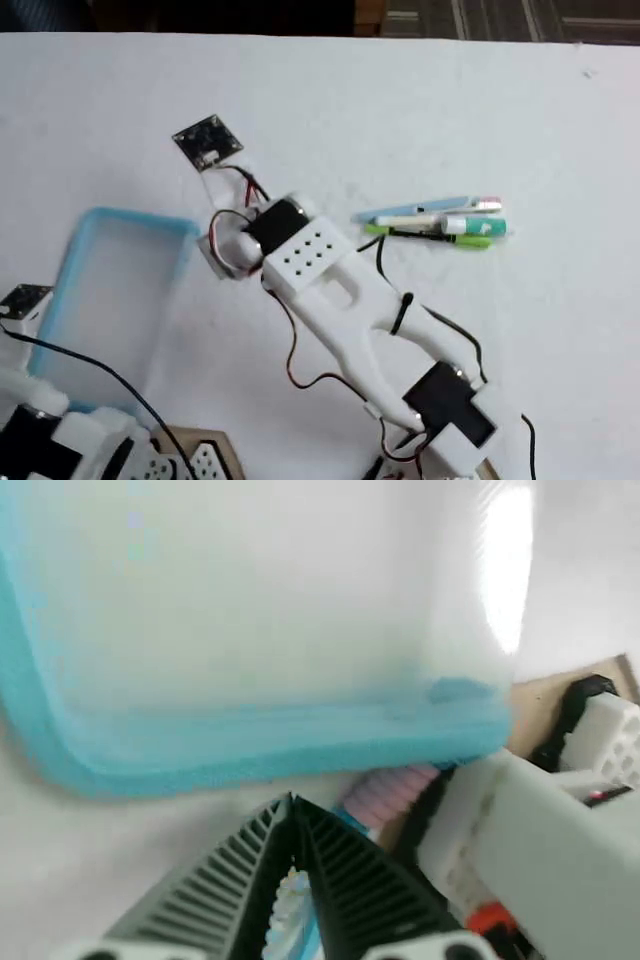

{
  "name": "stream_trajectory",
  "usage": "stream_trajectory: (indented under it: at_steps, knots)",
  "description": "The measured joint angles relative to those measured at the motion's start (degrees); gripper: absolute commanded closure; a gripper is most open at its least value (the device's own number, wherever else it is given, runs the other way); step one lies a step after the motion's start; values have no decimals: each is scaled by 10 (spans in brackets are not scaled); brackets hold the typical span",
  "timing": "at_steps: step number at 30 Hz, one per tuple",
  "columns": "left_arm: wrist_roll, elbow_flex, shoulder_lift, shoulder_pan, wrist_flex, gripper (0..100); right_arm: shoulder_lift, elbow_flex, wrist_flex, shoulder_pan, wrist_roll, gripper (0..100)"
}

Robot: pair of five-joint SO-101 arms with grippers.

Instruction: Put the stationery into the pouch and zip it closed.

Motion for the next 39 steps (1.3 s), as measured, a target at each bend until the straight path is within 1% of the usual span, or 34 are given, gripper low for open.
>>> stream_trajectory:
  at_steps: [5, 11, 15, 19, 21, 26, 30, 35, 37, 39]
  knots:
    - [0, 14, 27, 0, -81, 978, 0, 9, 0, 0, 0, 981]
    - [10, 85, 18, 5, -195, 978, 0, 15, -7, 0, 0, 981]
    - [46, 99, 7, 16, -221, 978, 0, 15, -7, 0, 0, 981]
    - [118, 106, -22, 53, -226, 978, 0, 15, -7, 0, 0, 981]
    - [167, 106, -42, 84, -236, 978, 0, 15, -7, 0, 0, 981]
    - [273, 105, -104, 189, -229, 977, 0, 15, -7, 3, 0, 981]
    - [377, 105, -120, 284, -229, 977, 0, 15, -7, 4, 0, 981]
    - [493, 105, -120, 392, -269, 977, 0, 15, -7, 44, 0, 981]
    - [542, 105, -120, 423, -291, 977, 0, 15, -7, 66, 0, 981]
    - [589, 105, -120, 440, -302, 977, 0, 15, -7, 86, 0, 981]
